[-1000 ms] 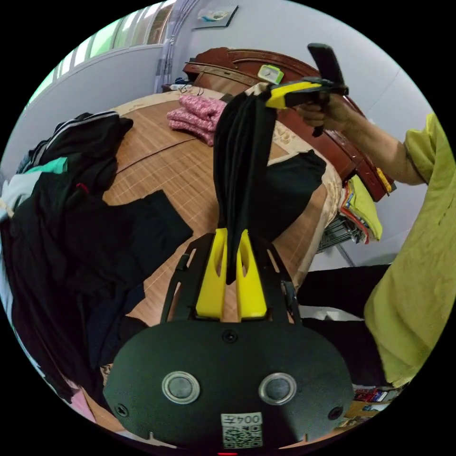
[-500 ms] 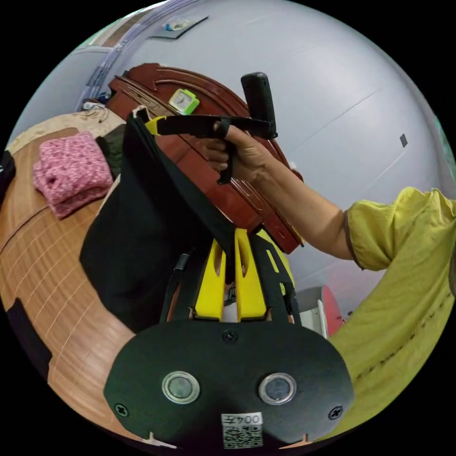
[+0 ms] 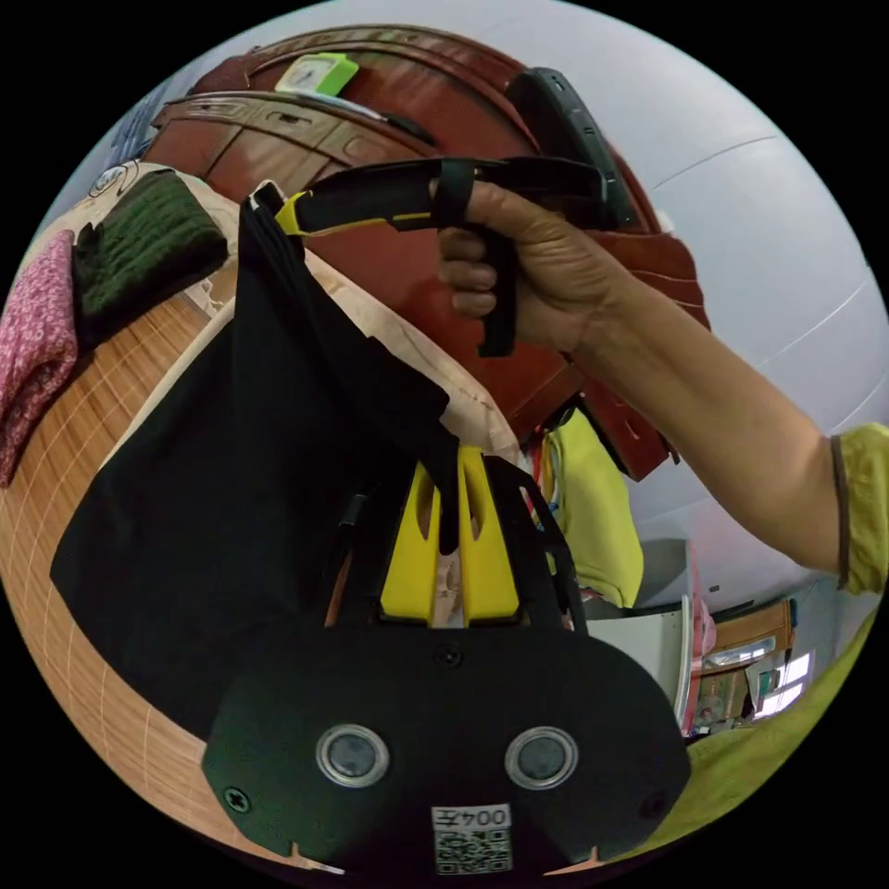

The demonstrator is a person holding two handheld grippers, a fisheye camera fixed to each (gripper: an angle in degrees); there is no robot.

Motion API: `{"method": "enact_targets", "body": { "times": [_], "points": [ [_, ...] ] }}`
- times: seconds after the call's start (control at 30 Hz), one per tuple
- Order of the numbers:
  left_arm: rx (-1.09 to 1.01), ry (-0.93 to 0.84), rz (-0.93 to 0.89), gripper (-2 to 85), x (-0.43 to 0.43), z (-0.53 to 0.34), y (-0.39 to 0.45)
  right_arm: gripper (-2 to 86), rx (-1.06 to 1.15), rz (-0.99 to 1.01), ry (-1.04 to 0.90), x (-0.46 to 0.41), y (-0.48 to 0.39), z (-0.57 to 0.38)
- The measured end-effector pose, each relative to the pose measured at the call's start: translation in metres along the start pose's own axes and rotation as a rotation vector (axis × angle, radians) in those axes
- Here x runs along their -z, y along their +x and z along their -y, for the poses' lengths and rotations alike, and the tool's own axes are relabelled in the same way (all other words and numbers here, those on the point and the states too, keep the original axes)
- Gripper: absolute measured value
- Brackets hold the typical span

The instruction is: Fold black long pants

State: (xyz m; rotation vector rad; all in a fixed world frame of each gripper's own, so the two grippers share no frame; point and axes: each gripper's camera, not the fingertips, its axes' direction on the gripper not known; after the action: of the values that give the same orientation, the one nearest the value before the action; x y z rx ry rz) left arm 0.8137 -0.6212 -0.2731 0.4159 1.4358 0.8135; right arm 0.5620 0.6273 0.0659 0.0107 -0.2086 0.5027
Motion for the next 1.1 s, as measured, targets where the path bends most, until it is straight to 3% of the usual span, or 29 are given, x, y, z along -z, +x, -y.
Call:
{"method": "enact_targets", "body": {
  "times": [0.17,0.33,0.43,0.6,0.7,0.87,1.1],
  "points": [
    [-0.003,-0.032,0.007,5.3,-0.046,0.05,0.002,2.1,-0.12,-0.078,-0.012,-0.021,0.06,-0.034],
    [-0.032,-0.02,-0.1,9.6,-0.067,0.095,0.013,7.2,-0.262,-0.228,0.075,-0.02,0.104,-0.057],
    [-0.055,-0.002,-0.154,13.5,-0.067,0.113,0.02,12.2,-0.32,-0.217,0.182,-0.003,0.122,-0.068],
    [-0.074,0.061,-0.129,15.3,-0.035,0.125,0.012,12.8,-0.28,-0.174,0.331,0.02,0.108,-0.091],
    [0.025,0.072,-0.037,15.4,-0.005,0.118,-0.026,12.4,-0.298,-0.001,0.284,-0.004,0.09,-0.117],
    [0.285,0.031,0.146,15.1,0.048,0.084,-0.113,12.4,-0.464,0.238,0.019,-0.114,0.041,-0.186],
    [0.464,-0.025,0.198,14.5,0.078,0.077,-0.189,12.5,-0.618,0.298,-0.108,-0.216,-0.018,-0.226]
  ]
}}
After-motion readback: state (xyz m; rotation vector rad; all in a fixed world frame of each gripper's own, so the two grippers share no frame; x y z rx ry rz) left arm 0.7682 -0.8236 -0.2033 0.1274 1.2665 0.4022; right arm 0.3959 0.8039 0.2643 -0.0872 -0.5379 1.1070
